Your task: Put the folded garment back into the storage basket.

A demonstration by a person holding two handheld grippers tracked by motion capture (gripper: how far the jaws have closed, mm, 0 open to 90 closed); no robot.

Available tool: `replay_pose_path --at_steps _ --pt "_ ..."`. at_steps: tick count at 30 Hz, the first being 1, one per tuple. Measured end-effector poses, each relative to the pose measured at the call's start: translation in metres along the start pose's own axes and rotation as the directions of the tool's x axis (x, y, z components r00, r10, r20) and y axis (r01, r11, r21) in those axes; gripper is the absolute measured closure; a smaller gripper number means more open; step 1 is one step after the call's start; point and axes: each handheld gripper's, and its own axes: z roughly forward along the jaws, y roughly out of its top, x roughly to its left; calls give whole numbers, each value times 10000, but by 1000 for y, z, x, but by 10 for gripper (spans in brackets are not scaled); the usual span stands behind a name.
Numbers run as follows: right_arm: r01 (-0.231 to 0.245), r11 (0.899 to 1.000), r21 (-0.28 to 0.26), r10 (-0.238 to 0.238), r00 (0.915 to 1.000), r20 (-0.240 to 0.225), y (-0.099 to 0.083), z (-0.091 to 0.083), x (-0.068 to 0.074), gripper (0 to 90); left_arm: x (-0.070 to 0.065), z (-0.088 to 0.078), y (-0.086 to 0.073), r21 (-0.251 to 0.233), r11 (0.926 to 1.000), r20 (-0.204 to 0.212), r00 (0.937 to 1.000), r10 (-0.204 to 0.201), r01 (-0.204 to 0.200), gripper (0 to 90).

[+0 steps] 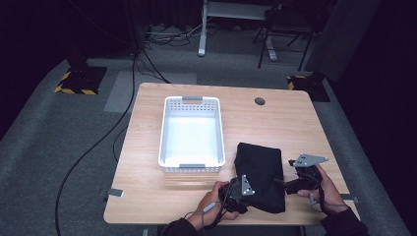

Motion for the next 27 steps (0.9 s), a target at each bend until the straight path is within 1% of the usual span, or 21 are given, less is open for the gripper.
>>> replay_pose_path --at_steps 14,23,27 --pt "-70 9999 110 71 9999 -108 5 9 2 46 0 0 0 -7 10000 9 10000 19 -19 507" --pt "-147 9992 373 154 9997 -186 7 20 3 33 -1 0 0 -9 10000 14 10000 53 -53 507" --pt "-332 9983 488 350 9988 -349 6 25 1 18 -1 0 0 -18 10000 16 10000 46 -46 507"
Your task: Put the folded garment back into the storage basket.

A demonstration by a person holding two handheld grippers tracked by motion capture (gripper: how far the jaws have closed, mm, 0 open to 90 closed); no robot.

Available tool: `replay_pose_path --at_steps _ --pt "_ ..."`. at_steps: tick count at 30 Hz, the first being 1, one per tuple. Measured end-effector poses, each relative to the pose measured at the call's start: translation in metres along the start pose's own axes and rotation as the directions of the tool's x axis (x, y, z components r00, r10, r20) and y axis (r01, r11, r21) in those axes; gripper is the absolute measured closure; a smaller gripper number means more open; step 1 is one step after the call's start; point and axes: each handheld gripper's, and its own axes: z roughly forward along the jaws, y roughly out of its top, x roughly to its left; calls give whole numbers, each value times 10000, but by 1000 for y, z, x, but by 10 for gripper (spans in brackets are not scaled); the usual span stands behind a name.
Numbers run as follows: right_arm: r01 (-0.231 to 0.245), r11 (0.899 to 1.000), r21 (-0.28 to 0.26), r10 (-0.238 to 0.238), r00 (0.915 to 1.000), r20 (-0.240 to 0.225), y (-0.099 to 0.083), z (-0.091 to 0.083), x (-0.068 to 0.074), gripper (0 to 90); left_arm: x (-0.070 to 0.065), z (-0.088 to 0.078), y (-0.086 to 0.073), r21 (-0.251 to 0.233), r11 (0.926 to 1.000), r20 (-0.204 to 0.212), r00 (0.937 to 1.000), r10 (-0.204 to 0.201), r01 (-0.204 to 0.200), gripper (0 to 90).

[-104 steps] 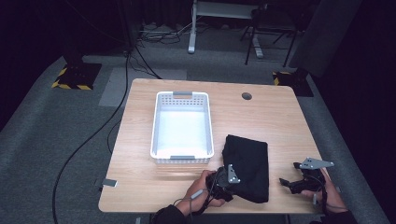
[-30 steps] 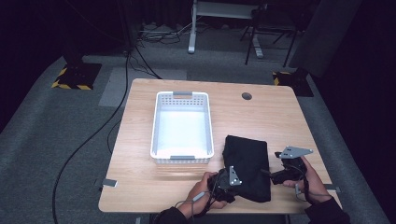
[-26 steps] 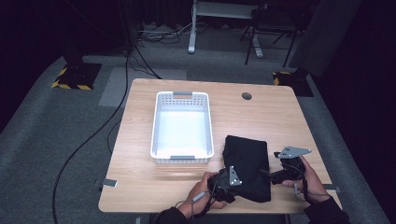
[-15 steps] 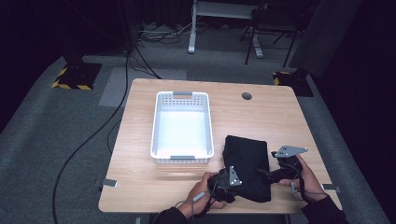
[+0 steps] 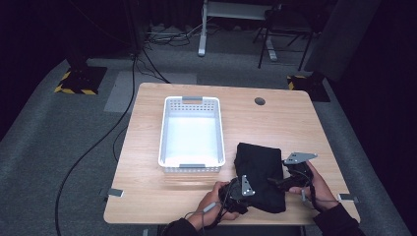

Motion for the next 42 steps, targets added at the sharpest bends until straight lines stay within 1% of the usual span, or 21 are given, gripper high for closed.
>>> replay_pose_path --at_steps 2,4,7,8,9,11,12,13,15,16,17,19,20,23,26,30,32,35,39,42 --pt "-109 9999 9 109 9999 -128 -1 2 -2 7 0 0 0 -16 10000 8 10000 4 -4 508" --pt "-310 9995 13 310 9988 -390 -3 5 -6 6 0 0 0 -39 10000 9 10000 6 -6 507" --pt "-717 9974 -46 711 9941 -824 -6 8 -12 6 0 0 0 -52 10000 9 10000 5 -5 507" --pt "-949 9955 -34 940 9900 -1051 -8 10 -15 6 0 0 0 -53 10000 14 10000 10 -10 507" --pt "-949 9955 -34 940 9900 -1051 -8 10 -15 6 0 0 0 -52 10000 16 10000 12 -12 507" --pt "-1100 9939 -37 1086 9856 -1297 -9 11 -17 6 0 0 0 -67 10000 19 10000 18 -17 507" --pt "-1007 9949 -101 983 9853 -1395 -10 12 -18 20 0 1 0 -74 10000 24 10000 19 -19 507" --pt "-941 9955 -119 913 9845 -1496 -10 11 -18 52 0 1 0 -83 10000 33 10000 21 -21 507" --pt "-813 9966 -109 779 9798 -1843 -9 9 -19 150 -1 1 0 -87 10000 46 10000 22 -21 507" --pt "-761 9970 -138 715 9751 -2099 -8 8 -18 232 -1 1 0 -97 9999 59 10000 28 -28 507" --pt "-777 9969 -145 726 9723 -2224 -8 7 -19 273 -1 1 0 -108 9999 56 10000 25 -25 507" --pt "-765 9969 -198 687 9632 -2600 -9 6 -20 399 -1 1 0 -112 9999 54 10000 45 -45 507" --pt "-746 9969 -237 655 9606 -2703 -8 5 -20 442 -1 1 0 -119 9999 57 10000 45 -45 507" --pt "-594 9976 -348 477 9612 -2717 -7 3 -19 541 -1 1 0 -122 9999 77 10000 43 -42 507" --pt "-496 9980 -402 375 9648 -2604 -6 2 -17 574 -1 1 -1 -143 9999 76 10000 37 -36 507" --pt "-30 9985 -545 -90 9761 -2172 -4 -2 -10 602 -2 1 -1 -157 9999 58 10000 9 -8 507" --pt "127 9978 -655 -255 9800 -1971 -4 -4 -7 611 -2 1 -1 -141 9999 66 10000 2 -1 505" --pt "387 9961 -799 -526 9821 -1807 -4 -7 -4 624 -2 1 0 -97 9999 -6 10000 71 -71 508" --pt "469 9939 -996 -632 9839 -1674 -5 -9 -2 629 -3 -1 0 -61 9999 -89 9998 151 -151 525" --pt "520 9921 -1145 -698 9851 -1574 -5 -11 0 633 -3 -2 1 -122 9996 -285 9993 253 -256 549"
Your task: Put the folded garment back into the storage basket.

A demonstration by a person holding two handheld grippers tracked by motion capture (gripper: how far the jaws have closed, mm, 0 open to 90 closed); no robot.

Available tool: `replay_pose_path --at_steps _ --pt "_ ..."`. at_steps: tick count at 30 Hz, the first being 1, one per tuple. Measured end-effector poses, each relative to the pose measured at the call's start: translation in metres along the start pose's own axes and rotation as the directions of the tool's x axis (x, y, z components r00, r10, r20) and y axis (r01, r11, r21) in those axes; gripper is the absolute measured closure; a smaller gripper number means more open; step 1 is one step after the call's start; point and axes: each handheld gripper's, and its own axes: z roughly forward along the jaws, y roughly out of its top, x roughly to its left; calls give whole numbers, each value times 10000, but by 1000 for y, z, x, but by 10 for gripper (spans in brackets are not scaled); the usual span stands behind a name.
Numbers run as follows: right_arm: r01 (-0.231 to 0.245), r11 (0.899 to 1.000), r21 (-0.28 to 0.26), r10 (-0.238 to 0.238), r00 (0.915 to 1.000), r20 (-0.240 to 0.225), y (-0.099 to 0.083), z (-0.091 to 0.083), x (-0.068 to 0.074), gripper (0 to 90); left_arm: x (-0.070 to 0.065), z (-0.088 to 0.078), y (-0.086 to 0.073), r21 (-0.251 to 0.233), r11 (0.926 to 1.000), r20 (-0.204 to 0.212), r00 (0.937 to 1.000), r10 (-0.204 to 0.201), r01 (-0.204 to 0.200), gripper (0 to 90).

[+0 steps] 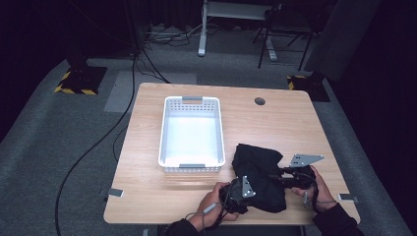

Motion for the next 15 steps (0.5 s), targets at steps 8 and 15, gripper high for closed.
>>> replay_pose_path --at_steps 8,15 --pt "43 9998 -190 -40 9999 133 2 -4 3 641 1 -3 2 -23 9998 -386 9990 219 -220 618" --pt "115 9993 -360 -105 9996 268 4 -7 3 654 3 -6 5 -45 9995 -581 9978 306 -309 629"
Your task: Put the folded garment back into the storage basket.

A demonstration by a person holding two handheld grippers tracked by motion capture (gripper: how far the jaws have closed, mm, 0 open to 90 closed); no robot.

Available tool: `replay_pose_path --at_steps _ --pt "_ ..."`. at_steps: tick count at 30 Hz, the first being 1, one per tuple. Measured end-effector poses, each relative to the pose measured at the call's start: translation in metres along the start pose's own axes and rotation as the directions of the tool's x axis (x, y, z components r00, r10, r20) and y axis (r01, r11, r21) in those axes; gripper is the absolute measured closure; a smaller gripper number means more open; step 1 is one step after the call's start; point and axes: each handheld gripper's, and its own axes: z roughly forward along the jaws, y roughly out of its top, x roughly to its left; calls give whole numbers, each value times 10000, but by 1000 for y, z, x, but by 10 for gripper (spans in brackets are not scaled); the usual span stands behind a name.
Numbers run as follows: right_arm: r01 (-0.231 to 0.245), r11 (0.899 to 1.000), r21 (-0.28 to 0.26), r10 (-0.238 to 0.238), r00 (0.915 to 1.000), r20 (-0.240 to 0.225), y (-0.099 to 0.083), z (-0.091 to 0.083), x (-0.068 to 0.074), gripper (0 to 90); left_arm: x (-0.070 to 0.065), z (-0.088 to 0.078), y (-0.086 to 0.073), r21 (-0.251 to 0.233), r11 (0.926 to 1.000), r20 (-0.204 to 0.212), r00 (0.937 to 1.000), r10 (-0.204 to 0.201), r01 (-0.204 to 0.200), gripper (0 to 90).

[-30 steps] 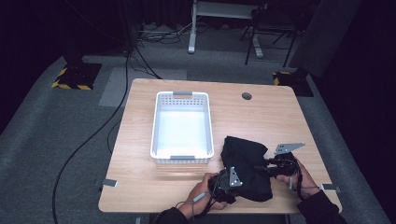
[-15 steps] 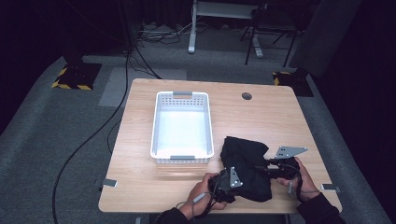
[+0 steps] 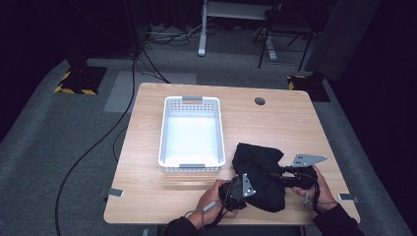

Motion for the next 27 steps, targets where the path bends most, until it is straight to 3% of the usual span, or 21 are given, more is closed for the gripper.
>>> replay_pose_path --at_steps 6,12,27 --pt "-87 9997 -239 93 9996 249 2 -4 0 674 4 -1 4 -136 9998 133 9998 -137 139 653" --pt "-153 9995 -281 162 9993 330 3 -5 -1 696 4 -1 6 -135 9999 21 10000 0 1 684" --pt "82 9978 -664 -31 9971 762 8 -11 4 726 7 -7 12 -373 9993 -96 10000 -11 8 719"
